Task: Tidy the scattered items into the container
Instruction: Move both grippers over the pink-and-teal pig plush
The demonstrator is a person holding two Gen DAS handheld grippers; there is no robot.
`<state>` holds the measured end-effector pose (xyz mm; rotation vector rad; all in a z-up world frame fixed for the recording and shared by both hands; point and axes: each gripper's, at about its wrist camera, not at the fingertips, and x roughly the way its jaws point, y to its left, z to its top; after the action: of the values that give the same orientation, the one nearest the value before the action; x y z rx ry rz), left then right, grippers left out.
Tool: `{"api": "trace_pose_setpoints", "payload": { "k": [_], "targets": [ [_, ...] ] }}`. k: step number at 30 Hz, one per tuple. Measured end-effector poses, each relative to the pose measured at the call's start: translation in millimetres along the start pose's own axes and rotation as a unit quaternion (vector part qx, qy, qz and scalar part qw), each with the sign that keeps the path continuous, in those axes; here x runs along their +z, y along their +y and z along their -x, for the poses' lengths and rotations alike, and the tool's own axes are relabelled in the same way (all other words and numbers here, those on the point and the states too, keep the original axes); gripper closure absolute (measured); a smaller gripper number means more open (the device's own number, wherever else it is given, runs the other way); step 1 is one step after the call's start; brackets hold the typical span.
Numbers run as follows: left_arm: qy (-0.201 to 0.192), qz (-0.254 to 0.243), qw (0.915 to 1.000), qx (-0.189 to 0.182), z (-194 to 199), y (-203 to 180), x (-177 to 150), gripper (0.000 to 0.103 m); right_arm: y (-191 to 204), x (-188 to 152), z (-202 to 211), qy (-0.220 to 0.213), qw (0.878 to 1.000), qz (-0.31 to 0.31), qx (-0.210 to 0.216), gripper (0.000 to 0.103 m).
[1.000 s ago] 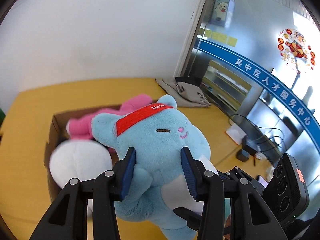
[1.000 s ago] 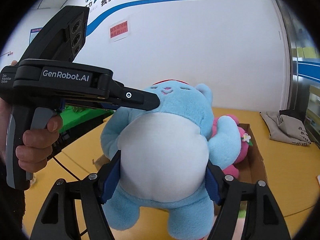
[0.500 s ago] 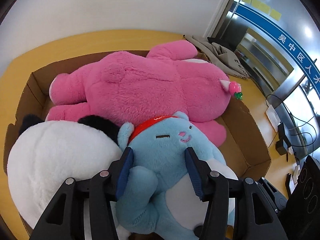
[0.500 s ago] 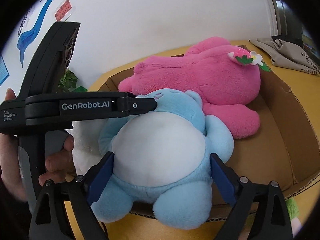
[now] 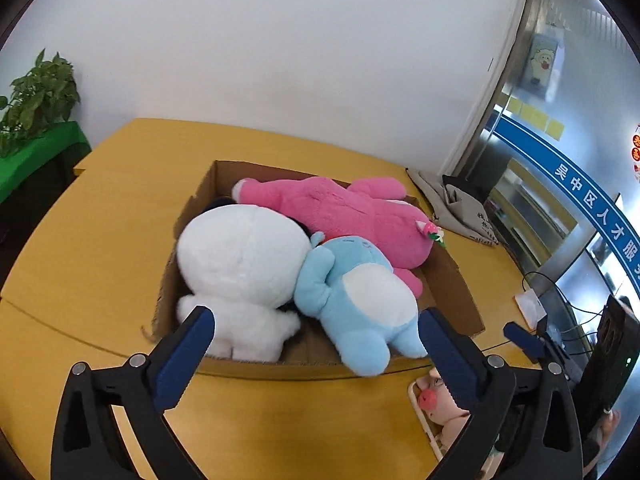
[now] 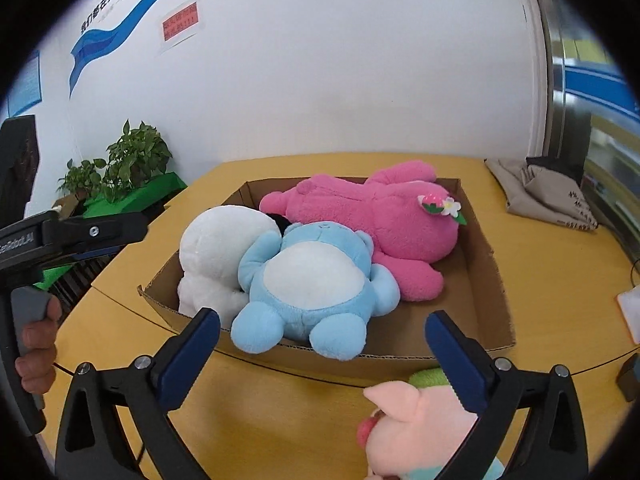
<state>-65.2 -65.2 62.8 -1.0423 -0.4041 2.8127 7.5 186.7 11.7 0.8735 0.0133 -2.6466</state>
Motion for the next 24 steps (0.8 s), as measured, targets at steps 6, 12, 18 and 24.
{"api": "trace_pose_setpoints", "payload": {
  "k": [6,12,18,24],
  "targets": [
    [0.003,-0.027,0.9982,0.054,23,-8,-38,0.0,16,-2,23,-0.023,0.998,0.028,-0.048,0.0],
    [0.018,-0.037,0.9983,0.041,20,-20,-50,0.0,15,-1,29,-0.023,0.998,0.023,-0.057,0.0],
    [0.023,-0.041,0.9983,0.034,16,-27,-52,0.0,10,-3,29,-0.014,0.997,0.019,-0.069,0.0],
    [0.034,-0.039,0.9982,0.031,10,-29,-55,0.0,7,-5,27,-0.008,0.997,0.02,-0.074,0.0]
  ]
}}
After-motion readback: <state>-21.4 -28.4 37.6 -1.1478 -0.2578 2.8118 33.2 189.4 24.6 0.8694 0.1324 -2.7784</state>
